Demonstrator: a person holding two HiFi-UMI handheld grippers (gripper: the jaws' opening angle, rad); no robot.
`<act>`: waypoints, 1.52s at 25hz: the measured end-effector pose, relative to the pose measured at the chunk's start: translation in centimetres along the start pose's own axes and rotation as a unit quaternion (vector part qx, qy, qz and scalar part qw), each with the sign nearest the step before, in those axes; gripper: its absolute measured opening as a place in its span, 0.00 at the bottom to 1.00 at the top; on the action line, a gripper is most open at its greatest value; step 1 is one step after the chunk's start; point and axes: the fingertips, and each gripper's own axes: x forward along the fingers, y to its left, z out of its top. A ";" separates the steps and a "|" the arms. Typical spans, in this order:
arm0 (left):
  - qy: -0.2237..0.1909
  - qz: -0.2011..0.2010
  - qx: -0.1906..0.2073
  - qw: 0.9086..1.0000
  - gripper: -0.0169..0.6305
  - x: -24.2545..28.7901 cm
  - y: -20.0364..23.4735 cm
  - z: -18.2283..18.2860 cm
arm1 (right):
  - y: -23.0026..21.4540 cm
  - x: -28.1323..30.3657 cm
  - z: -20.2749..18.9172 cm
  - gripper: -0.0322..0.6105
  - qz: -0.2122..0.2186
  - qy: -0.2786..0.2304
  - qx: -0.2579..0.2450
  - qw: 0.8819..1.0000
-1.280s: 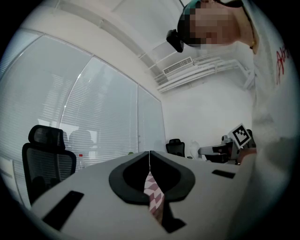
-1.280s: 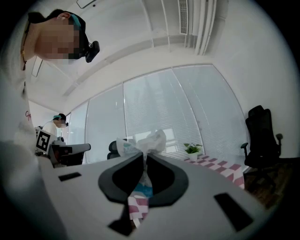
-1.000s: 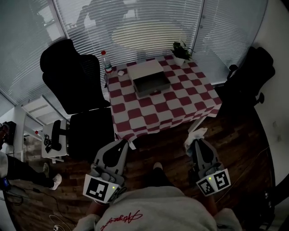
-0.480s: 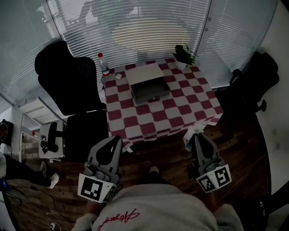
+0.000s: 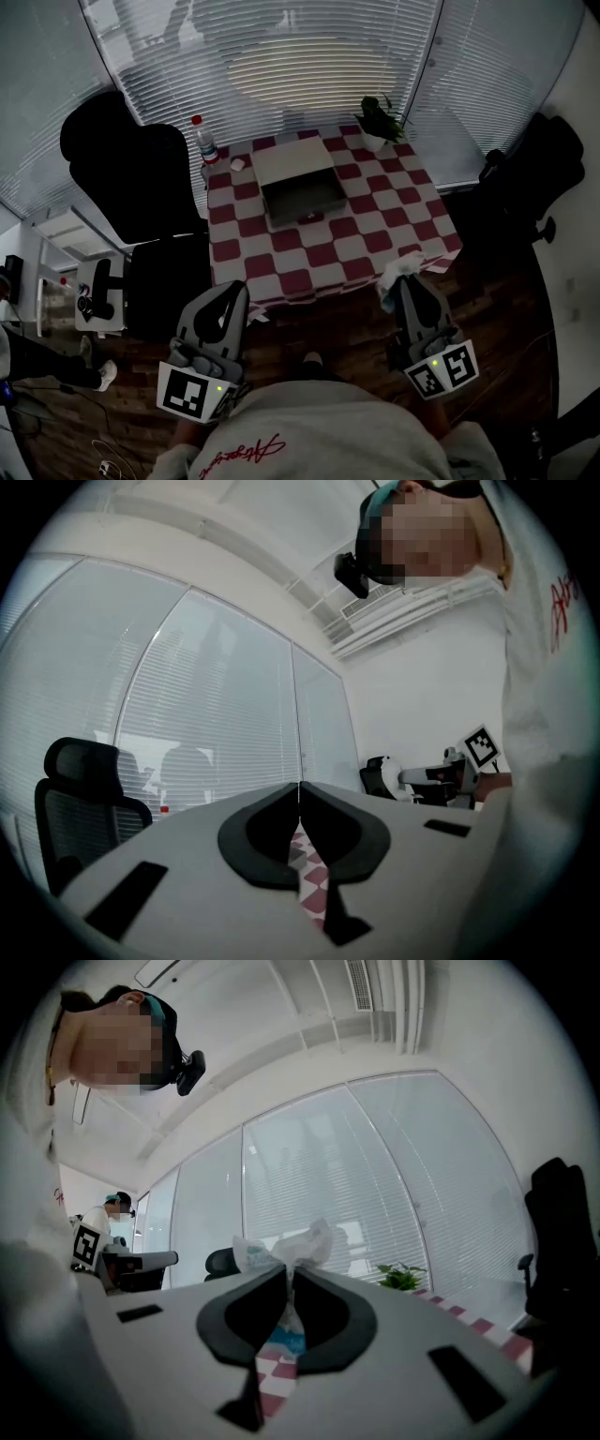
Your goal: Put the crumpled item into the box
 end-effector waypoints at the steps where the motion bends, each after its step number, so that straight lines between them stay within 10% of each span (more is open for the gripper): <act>1: 0.000 0.002 0.003 1.000 0.05 0.4 0.0 0.0 | -0.3 0.2 0.0 0.10 0.002 0.000 0.001 1.000; 38: 0.004 0.023 0.000 1.000 0.05 3.7 -0.2 -1.2 | -3.1 2.8 -1.0 0.10 0.038 0.007 0.019 0.999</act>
